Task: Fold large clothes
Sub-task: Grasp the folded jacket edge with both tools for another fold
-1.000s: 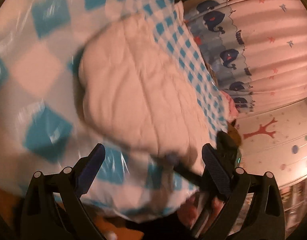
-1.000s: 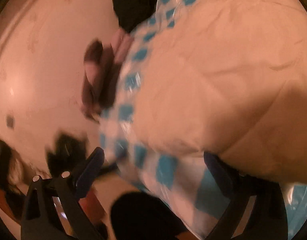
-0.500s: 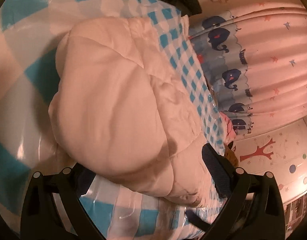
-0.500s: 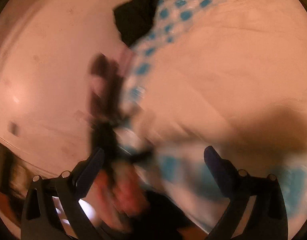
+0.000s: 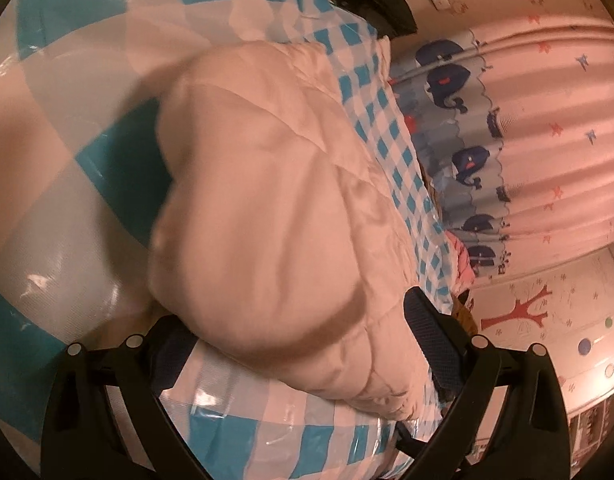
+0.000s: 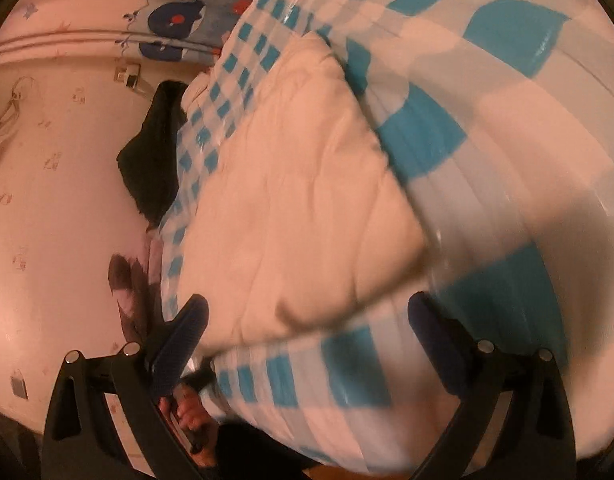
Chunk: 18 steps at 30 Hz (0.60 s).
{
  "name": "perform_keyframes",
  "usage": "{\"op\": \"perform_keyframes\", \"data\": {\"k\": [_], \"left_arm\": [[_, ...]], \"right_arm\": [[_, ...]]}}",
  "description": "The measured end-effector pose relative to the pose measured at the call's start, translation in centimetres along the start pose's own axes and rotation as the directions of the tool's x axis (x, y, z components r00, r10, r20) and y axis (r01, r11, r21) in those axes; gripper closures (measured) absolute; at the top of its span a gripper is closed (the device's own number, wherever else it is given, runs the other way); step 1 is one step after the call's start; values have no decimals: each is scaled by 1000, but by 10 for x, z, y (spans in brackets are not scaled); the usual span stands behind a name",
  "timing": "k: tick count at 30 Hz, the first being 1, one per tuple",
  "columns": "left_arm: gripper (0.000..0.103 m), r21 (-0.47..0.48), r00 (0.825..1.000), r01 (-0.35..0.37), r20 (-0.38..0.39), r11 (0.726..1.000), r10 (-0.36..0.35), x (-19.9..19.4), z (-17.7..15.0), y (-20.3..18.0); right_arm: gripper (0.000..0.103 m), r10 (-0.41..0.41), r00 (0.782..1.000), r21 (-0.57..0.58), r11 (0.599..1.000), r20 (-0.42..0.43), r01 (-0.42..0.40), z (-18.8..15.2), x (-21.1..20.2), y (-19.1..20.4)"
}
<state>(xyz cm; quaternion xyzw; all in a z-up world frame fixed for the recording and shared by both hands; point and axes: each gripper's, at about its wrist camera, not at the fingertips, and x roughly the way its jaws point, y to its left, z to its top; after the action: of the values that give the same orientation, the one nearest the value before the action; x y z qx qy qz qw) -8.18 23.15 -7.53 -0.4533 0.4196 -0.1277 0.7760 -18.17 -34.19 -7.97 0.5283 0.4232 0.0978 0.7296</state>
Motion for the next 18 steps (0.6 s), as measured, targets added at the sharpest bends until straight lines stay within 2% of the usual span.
{"op": "perform_keyframes", "data": {"k": [3, 5, 6, 7, 9, 10, 11, 13, 14, 18], "left_arm": [[10, -7, 1000, 0, 1, 1000, 0, 0, 3, 4], [10, -4, 1000, -4, 0, 1000, 4, 3, 5, 3], [10, -5, 1000, -4, 1, 1000, 4, 3, 6, 3], [10, -6, 1000, -2, 4, 1000, 2, 3, 7, 5], [15, 6, 1000, -7, 6, 1000, 7, 5, 7, 4], [39, 28, 999, -40, 4, 999, 39, 7, 6, 1], [54, 50, 999, -48, -8, 998, 49, 10, 5, 0], [67, 89, 999, -30, -9, 996, 31, 9, 4, -9], [70, 122, 1000, -28, -7, 992, 29, 7, 2, -16], [74, 203, 999, 30, -50, 979, -21, -8, -14, -41]], "right_arm": [[10, 25, 1000, -4, 1000, 15, -25, 9, 3, 1], [37, 5, 999, -18, 1000, 37, -5, 14, 3, 6], [67, -4, 999, -23, 1000, 47, 5, 15, 1, 6], [73, 6, 999, -23, 1000, 48, -4, 19, 0, 4], [78, 28, 999, -35, 999, 39, -26, 20, -1, -1], [80, 33, 999, -52, 998, 39, -31, 20, -3, -2], [81, 39, 998, -71, 997, 45, -36, 20, -6, 2], [85, 51, 997, -125, 991, 64, -42, 19, -13, 15], [86, 63, 995, -158, 986, 75, -51, 18, -21, 25], [87, 87, 991, -248, 967, 99, -60, 11, -59, 50]]}}
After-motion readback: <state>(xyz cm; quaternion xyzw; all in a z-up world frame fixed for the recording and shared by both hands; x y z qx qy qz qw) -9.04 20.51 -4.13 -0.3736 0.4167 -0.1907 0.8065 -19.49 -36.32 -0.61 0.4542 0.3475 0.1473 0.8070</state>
